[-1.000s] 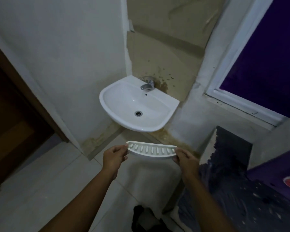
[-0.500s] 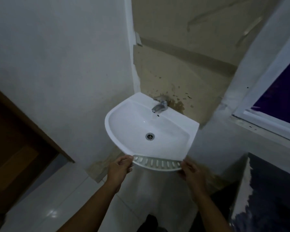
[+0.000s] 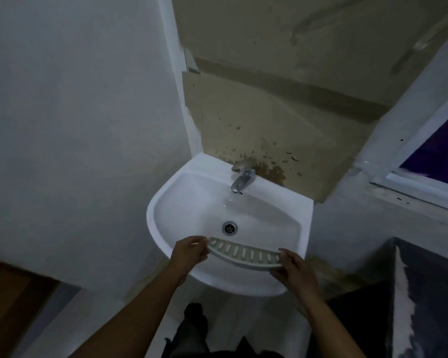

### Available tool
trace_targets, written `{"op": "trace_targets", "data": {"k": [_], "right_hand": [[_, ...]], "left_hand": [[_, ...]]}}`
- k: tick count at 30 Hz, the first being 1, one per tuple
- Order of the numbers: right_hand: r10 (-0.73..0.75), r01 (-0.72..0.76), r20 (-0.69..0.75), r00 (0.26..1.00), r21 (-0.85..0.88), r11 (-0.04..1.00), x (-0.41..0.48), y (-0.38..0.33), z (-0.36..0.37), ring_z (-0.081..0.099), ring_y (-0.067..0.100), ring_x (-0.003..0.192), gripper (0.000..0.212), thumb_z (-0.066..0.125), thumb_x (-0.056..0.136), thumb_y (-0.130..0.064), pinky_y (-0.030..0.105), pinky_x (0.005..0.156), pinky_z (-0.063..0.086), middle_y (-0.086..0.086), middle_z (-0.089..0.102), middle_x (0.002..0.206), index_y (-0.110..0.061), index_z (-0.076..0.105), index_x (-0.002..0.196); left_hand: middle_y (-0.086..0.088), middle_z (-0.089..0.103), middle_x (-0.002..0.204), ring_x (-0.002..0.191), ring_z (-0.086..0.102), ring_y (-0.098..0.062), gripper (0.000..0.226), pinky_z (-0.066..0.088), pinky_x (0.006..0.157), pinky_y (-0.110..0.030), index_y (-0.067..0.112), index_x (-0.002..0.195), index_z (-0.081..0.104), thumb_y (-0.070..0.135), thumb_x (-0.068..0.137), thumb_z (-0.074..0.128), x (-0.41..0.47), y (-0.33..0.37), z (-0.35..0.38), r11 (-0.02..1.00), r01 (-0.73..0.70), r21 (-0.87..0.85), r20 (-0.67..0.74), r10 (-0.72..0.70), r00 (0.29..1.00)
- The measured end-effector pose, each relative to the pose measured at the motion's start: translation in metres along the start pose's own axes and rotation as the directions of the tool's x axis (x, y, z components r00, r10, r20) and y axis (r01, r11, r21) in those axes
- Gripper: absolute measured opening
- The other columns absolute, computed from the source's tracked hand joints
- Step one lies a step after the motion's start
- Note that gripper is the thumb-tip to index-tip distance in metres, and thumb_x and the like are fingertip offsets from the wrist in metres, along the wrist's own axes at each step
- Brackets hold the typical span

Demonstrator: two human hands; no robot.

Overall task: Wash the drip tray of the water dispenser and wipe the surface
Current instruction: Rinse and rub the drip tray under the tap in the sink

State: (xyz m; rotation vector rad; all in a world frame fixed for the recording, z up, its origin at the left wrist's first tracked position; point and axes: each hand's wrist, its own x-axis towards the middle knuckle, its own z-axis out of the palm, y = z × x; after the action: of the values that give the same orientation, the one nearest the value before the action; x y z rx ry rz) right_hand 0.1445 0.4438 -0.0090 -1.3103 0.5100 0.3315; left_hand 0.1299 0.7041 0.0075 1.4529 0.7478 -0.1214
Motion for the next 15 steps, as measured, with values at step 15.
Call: {"op": "trace_targets", "data": {"k": [15], "right_hand": [[-0.027, 0.033, -0.287, 0.958, 0.014, 0.999, 0.031, 0.023, 0.061, 0.066, 0.025, 0.089, 0.015, 0.057, 0.096, -0.017, 0.026, 0.066, 0.061, 0.015, 0.068, 0.103, -0.011, 0.067, 0.106]], "left_hand": [[-0.013, 0.065, 0.097, 0.091, 0.061, -0.021, 0.012, 0.053, 0.081, -0.035, 0.008, 0.097, 0.065, 0.017, 0.091, 0.060, 0.131, 0.030, -0.042, 0.928, 0.012, 0.372, 0.309, -0.136, 0.941]]}}
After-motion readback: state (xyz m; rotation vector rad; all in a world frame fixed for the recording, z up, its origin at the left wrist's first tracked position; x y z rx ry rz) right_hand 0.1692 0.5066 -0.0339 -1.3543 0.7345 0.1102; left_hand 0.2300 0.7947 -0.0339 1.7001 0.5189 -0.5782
